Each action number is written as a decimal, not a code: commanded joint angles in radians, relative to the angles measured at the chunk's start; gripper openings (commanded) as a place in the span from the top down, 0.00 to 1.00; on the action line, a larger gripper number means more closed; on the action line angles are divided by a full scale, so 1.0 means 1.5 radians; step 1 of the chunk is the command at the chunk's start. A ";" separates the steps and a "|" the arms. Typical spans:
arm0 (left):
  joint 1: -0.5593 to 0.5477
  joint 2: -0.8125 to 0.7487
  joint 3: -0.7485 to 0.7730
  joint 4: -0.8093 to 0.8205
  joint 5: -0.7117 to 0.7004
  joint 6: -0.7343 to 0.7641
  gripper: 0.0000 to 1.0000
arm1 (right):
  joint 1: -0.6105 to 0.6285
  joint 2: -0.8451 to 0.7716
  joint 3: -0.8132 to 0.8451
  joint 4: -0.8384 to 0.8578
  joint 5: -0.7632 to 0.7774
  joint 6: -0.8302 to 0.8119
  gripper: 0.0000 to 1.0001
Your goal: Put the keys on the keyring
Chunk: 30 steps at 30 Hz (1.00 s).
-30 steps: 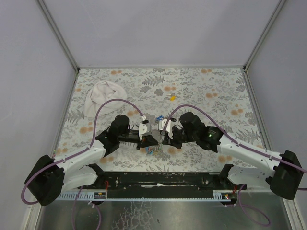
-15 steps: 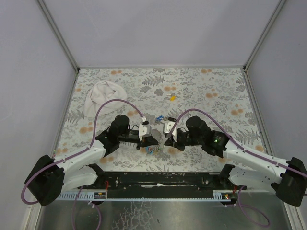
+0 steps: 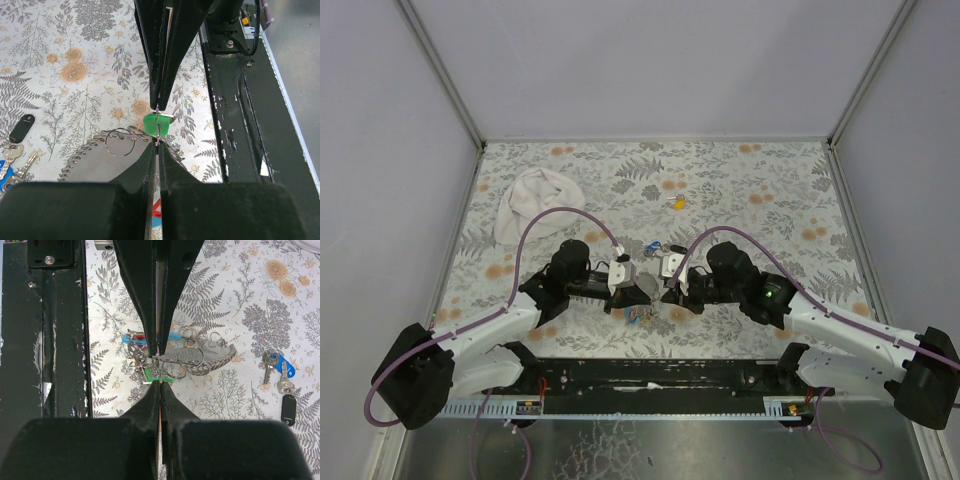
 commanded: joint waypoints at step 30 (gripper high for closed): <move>-0.002 0.015 0.018 0.055 0.026 -0.001 1.00 | 0.001 0.017 0.022 0.008 -0.026 -0.001 1.00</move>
